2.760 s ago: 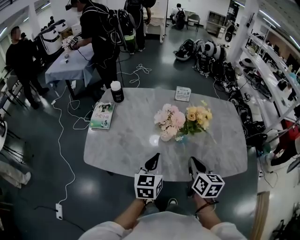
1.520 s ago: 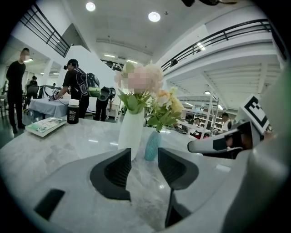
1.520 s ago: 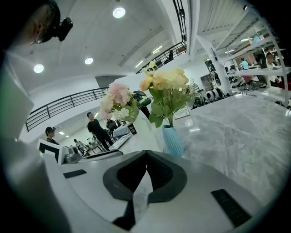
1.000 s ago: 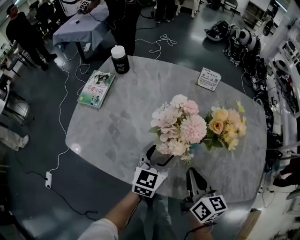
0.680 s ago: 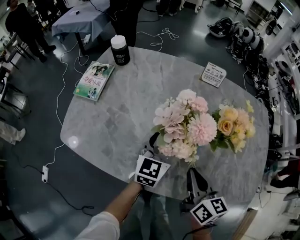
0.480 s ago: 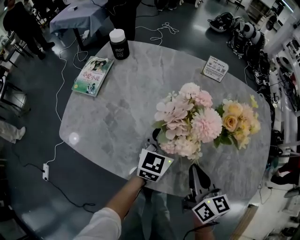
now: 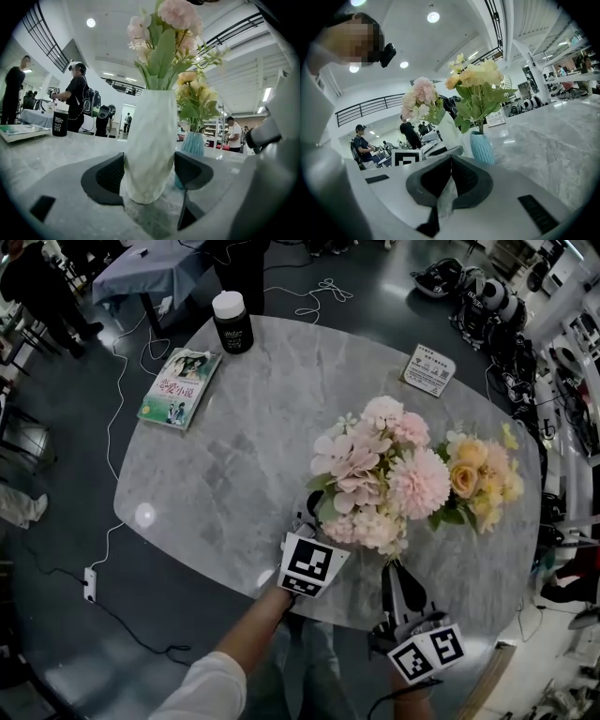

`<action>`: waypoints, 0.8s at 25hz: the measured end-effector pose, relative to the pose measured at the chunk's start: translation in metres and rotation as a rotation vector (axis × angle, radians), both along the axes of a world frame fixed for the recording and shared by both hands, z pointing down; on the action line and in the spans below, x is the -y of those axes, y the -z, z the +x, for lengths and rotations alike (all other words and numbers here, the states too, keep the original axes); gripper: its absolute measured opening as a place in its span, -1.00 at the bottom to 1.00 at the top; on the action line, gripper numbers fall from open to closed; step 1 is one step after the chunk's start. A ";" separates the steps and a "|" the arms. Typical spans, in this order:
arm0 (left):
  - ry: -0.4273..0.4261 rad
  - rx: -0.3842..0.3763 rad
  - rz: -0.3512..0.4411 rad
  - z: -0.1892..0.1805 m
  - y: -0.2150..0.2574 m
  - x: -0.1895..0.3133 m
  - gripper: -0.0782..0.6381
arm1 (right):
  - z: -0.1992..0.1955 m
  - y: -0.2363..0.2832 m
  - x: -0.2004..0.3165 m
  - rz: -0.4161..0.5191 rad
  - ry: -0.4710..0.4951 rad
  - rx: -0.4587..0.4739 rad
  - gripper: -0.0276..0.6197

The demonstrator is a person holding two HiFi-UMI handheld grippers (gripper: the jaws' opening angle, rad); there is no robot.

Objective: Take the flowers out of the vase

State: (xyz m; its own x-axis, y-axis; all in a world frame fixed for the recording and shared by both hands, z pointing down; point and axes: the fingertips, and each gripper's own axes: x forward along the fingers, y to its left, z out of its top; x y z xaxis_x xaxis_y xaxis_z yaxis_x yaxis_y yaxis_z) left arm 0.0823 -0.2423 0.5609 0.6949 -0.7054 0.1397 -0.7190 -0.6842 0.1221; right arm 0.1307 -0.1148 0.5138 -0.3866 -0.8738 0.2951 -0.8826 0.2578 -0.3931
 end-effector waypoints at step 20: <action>-0.058 0.043 -0.028 0.001 -0.004 -0.001 0.15 | -0.028 0.050 0.036 0.218 0.117 -0.315 -0.67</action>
State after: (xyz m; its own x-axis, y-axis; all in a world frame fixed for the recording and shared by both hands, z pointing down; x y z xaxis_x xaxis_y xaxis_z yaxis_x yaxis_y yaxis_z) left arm 0.0837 -0.2410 0.5648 0.7273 -0.6597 0.1894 -0.6835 -0.7213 0.1120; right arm 0.1028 -0.1504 0.4636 -0.4078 -0.8843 0.2276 -0.9108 0.4115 -0.0329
